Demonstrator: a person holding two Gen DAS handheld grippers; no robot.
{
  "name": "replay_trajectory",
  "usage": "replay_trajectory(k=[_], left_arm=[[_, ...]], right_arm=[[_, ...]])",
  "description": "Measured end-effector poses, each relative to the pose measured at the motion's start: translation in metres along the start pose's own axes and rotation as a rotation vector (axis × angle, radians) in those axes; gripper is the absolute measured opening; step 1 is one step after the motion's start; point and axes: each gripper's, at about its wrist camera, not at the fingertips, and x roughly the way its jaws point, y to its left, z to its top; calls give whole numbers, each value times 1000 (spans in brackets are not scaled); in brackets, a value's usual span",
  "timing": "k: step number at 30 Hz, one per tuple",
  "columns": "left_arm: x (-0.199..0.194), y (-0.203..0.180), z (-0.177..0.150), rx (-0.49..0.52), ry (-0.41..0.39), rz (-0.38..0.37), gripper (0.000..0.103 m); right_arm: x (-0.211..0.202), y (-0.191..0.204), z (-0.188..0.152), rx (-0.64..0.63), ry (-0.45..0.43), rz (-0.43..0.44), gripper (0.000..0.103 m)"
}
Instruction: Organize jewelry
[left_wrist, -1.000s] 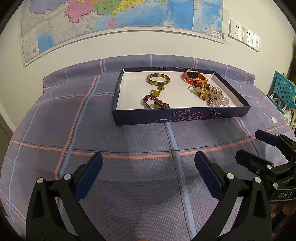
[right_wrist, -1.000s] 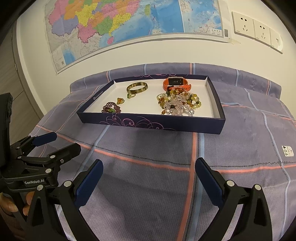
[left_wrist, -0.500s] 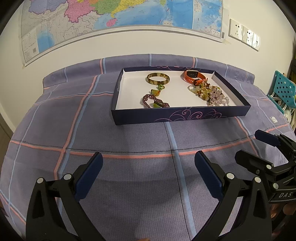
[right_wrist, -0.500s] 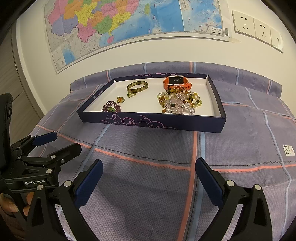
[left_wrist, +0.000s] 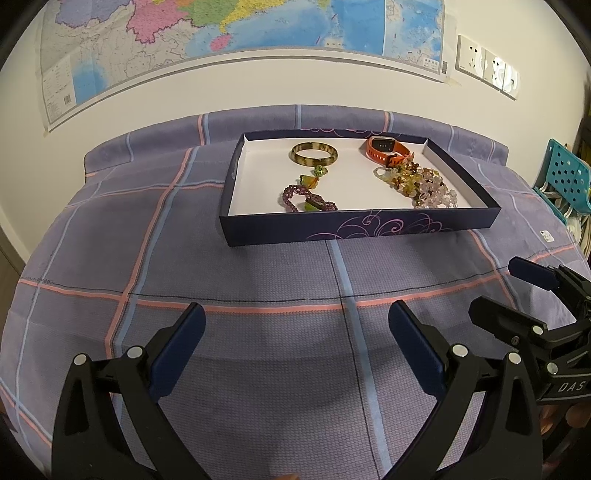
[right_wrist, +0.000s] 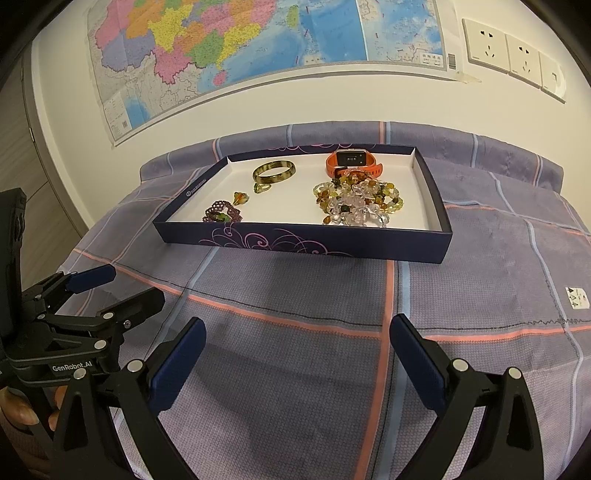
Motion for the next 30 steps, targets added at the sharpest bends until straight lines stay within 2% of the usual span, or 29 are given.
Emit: replay_trajectory(k=[30], left_arm=[[2, -2, 1, 2, 4, -3, 98]], right_arm=[[1, -1, 0, 6, 7, 7, 96]])
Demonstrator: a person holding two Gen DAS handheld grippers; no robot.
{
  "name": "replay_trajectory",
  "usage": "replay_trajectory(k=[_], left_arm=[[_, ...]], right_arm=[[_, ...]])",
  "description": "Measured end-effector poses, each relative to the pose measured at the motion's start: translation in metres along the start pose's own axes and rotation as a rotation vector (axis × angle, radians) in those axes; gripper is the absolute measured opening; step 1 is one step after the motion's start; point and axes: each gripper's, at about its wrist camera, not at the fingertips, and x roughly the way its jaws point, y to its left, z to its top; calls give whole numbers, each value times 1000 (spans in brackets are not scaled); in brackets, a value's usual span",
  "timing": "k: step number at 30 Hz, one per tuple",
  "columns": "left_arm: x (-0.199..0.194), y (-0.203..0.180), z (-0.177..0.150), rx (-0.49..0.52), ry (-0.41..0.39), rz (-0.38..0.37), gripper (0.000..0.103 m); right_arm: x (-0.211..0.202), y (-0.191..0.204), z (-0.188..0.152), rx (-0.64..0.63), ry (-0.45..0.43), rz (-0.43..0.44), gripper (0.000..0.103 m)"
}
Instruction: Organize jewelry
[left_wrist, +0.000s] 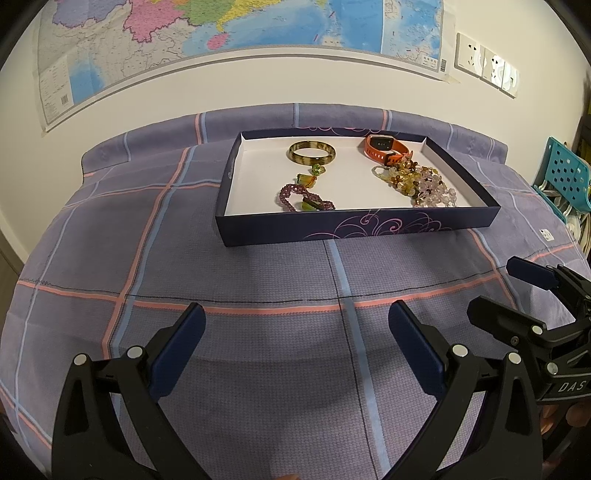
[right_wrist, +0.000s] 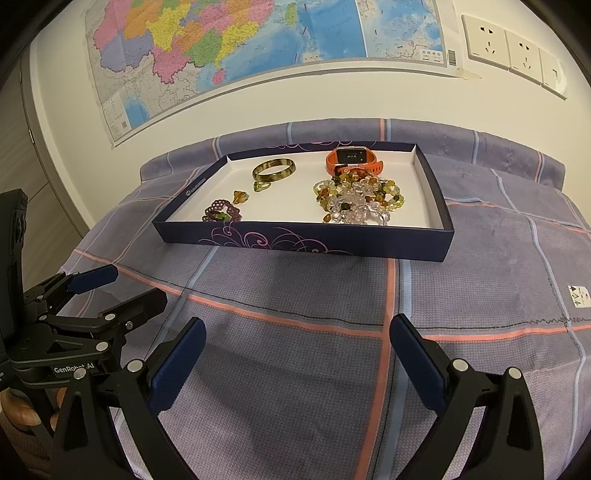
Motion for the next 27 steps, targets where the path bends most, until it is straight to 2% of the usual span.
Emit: replay_trajectory(k=[27], left_arm=[[0, -2, 0, -2, -1, -17, 98]], right_arm=[[-2, 1, 0, 3, -7, -6, 96]])
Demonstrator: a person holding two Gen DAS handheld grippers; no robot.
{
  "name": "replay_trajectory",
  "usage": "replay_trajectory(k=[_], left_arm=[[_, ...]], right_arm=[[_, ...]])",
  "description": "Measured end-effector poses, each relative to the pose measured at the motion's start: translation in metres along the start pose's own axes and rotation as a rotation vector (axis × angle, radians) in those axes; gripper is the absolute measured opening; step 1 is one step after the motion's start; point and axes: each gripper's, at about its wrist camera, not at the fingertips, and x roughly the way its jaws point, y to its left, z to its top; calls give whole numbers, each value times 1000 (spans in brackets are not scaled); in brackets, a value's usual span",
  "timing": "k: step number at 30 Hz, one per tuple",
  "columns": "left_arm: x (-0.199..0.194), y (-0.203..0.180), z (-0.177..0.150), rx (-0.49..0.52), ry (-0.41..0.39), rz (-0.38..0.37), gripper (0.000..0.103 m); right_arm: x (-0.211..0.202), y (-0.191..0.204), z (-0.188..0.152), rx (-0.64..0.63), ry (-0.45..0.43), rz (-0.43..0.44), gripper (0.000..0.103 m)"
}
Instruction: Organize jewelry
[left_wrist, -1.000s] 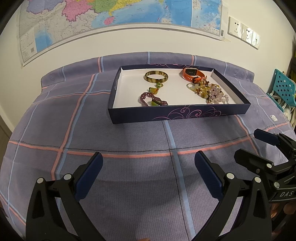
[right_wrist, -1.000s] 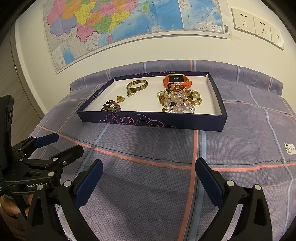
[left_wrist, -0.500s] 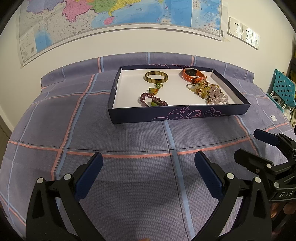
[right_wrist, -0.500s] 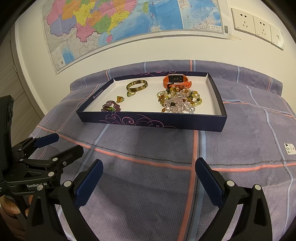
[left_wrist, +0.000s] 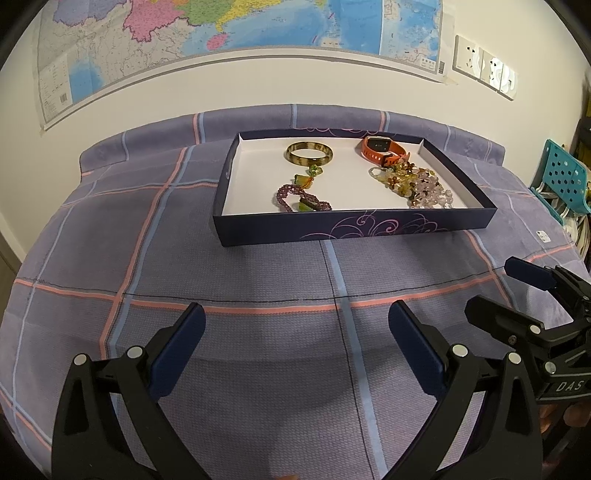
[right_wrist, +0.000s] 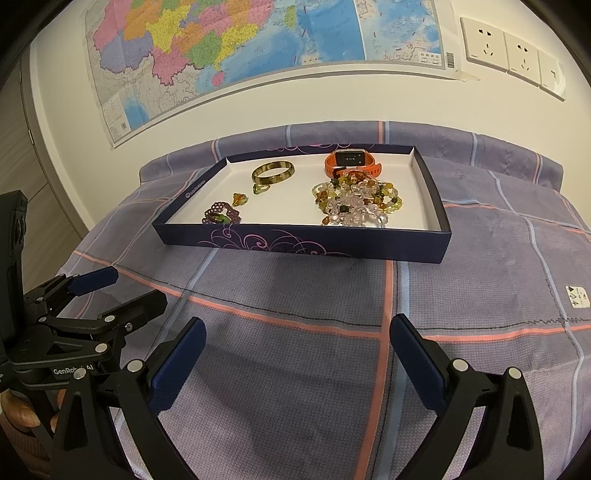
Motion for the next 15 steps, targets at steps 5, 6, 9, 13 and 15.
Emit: replay_trajectory(k=[5, 6, 9, 13, 15], left_arm=[[-4, -2, 0, 6, -12, -18, 98], [-4, -2, 0, 8, -13, -18, 98], [-4, -4, -1, 13, -4, -16, 98], [-1, 1, 1, -2, 13, -20, 98], [0, 7, 1, -13, 17, -19, 98]], right_arm=[[-1, 0, 0, -1, -2, 1, 96], [-1, 1, 0, -2, -2, 1, 96], [-3, 2, 0, -7, -3, 2, 96], [-7, -3, 1, -12, 4, 7, 96], [-9, -12, 3, -31, 17, -29, 96]])
